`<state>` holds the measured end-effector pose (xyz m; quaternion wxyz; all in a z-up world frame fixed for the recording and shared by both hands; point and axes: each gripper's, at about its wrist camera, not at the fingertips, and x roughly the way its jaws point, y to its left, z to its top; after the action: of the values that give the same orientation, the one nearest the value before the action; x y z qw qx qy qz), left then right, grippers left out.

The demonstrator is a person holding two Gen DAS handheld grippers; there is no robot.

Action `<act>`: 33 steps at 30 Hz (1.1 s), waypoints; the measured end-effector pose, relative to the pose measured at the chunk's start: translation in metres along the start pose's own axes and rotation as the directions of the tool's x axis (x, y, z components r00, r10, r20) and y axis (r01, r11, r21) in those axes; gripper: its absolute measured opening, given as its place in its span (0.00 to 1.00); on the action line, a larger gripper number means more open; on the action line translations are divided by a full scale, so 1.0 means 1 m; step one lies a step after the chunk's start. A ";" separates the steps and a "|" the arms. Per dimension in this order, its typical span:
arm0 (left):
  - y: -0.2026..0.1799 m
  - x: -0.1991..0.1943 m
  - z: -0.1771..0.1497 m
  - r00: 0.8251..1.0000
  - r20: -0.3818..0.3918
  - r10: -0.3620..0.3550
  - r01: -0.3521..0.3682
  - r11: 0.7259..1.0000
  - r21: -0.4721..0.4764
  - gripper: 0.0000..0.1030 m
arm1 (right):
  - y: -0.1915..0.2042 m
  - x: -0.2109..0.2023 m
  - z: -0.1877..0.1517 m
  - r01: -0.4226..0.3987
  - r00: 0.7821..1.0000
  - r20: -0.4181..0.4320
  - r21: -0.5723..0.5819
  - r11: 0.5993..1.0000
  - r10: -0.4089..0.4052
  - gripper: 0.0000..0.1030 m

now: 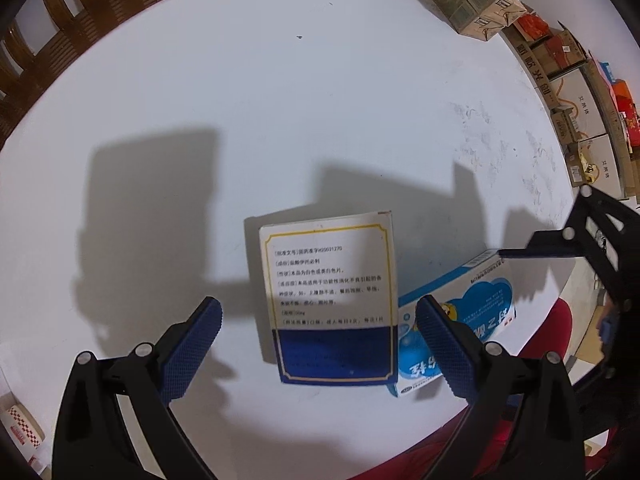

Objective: Collect trash
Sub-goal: 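Grasp the white-blue medicine box with the left tool while the right tool grasps the cartoon box, then lift both boxes off the table and carry them toward the table edge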

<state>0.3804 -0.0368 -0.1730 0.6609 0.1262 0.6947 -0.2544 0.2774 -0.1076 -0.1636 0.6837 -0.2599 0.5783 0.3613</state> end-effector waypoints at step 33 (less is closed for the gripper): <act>0.000 -0.019 -0.005 0.990 0.141 -0.006 0.015 0.998 -0.057 0.59 | 0.006 0.009 -0.029 0.079 0.992 0.069 0.289 0.954 -0.103 0.63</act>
<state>0.3779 -0.0313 -0.1548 0.7104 0.0850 0.6539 -0.2460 0.2561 -0.1246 -0.1777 0.7535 -0.1695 0.5827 0.2528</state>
